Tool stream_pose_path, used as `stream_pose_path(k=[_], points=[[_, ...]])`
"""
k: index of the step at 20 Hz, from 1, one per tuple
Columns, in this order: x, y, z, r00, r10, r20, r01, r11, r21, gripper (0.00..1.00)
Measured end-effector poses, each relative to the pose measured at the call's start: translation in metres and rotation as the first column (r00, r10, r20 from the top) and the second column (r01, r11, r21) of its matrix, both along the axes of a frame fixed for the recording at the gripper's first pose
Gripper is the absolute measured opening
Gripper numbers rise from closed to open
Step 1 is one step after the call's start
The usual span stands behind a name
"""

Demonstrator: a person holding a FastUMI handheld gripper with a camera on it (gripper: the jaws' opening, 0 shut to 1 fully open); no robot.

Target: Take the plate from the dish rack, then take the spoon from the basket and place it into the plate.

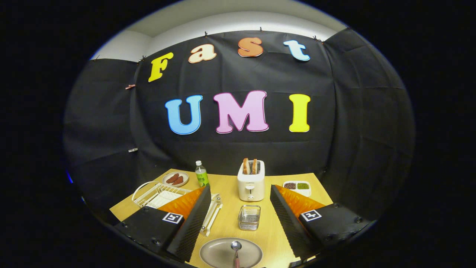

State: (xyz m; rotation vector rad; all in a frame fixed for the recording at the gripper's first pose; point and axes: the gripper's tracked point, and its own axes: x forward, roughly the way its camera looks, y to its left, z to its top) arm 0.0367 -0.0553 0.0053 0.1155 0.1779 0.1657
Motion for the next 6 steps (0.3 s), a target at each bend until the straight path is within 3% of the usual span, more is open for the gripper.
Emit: stream_pose_path(k=[6], points=[[-0.01, 0.007, 0.015, 0.999, -0.049, 0.012, 0.049, 0.999, 0.003, 0.98]])
